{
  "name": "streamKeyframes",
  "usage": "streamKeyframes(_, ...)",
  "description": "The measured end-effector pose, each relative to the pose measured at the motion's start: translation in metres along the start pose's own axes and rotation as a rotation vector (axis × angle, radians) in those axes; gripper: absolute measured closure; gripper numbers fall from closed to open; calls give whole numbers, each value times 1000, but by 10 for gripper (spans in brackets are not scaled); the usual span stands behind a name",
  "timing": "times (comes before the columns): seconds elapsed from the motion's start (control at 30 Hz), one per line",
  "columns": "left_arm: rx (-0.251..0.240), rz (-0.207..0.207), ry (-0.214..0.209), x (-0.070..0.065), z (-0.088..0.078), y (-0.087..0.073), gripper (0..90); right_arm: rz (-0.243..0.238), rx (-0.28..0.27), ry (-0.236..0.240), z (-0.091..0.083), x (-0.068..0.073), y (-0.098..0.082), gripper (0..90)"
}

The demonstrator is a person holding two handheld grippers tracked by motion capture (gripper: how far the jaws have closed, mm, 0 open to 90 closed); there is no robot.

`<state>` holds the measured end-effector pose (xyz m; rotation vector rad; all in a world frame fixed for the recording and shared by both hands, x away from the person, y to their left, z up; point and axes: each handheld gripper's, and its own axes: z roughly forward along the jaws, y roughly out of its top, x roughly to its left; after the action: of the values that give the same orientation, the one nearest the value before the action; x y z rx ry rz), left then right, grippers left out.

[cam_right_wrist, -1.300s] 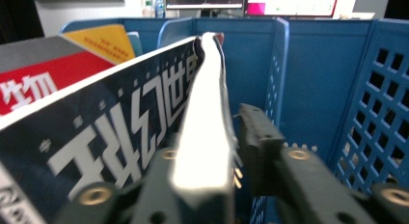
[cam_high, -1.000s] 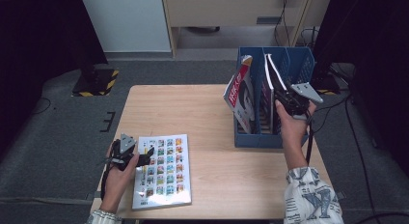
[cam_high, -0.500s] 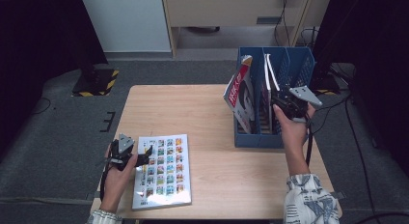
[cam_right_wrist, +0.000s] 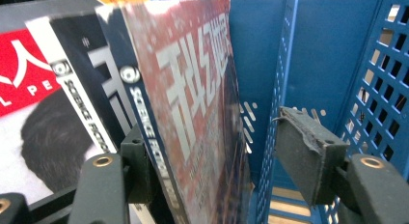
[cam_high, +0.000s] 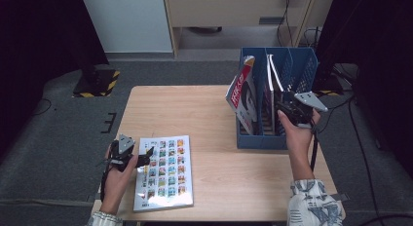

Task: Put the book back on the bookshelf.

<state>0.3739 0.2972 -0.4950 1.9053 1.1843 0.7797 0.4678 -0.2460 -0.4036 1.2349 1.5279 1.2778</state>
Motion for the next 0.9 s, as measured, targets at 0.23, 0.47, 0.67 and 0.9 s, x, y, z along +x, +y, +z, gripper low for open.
streamKeyframes(0.23,11,16,5,-2,1,0,41,-6,11,-16,-2,2,-4,374)
streamKeyframes(0.47,13,15,8,0,1,0,41,2,22,-20,-11,4,-7,370)
streamKeyframes(0.67,10,12,10,0,0,1,41,-4,27,-16,-19,5,-8,358)
streamKeyframes(0.9,11,10,11,-1,0,1,41,-4,35,6,-25,11,-7,339)
